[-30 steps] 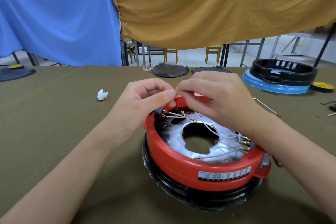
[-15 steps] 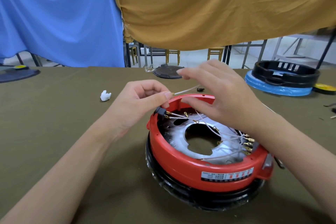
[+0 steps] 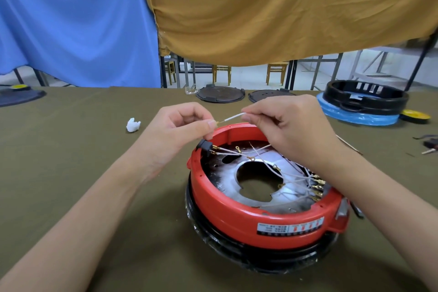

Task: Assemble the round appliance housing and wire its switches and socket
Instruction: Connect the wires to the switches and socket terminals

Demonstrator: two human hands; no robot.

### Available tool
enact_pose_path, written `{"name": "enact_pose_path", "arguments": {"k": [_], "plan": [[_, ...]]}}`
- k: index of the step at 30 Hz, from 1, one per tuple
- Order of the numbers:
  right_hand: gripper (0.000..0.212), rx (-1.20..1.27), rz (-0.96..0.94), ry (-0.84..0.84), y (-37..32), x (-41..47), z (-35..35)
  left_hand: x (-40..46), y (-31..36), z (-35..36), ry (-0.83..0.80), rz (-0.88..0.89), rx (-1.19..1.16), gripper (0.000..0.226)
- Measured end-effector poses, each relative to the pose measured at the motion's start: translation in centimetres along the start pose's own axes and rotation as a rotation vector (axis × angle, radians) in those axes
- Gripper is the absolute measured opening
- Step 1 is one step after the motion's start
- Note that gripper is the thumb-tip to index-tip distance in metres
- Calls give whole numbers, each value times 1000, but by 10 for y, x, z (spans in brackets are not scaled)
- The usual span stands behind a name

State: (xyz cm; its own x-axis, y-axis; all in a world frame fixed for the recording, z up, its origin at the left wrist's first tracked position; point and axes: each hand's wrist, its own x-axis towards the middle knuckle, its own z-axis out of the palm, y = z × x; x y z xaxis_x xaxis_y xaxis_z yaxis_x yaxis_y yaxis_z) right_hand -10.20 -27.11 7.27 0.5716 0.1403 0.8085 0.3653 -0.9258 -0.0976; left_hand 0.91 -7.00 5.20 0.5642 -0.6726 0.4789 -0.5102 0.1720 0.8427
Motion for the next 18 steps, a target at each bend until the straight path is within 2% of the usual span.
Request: {"name": "enact_pose_path", "arguments": {"k": [2, 5, 6, 9, 11, 15, 17, 18], "plan": [[24, 20, 0, -54, 0, 1, -2, 1, -1, -3, 42, -2, -5, 13], [60, 17, 123, -170, 5, 4, -6, 1, -3, -6, 70, -12, -6, 12], [59, 12, 155, -176, 6, 4, -7, 1, -3, -5, 68, -15, -6, 11], [29, 4, 184, -130, 11, 4, -12, 1, -4, -6, 87, -22, -8, 12], [18, 31, 201, -118, 15, 2, -12, 1, -3, -7, 100, -25, -14, 11], [22, 14, 238, -136, 15, -1, -6, 1, -4, -7, 102, -31, -8, 12], [20, 76, 272, -205, 13, 2, -9, 2, -4, -9, 118, -33, -13, 13], [32, 141, 298, -232, 12, 3, -13, 1, -4, -10, 128, -31, -13, 13]]}}
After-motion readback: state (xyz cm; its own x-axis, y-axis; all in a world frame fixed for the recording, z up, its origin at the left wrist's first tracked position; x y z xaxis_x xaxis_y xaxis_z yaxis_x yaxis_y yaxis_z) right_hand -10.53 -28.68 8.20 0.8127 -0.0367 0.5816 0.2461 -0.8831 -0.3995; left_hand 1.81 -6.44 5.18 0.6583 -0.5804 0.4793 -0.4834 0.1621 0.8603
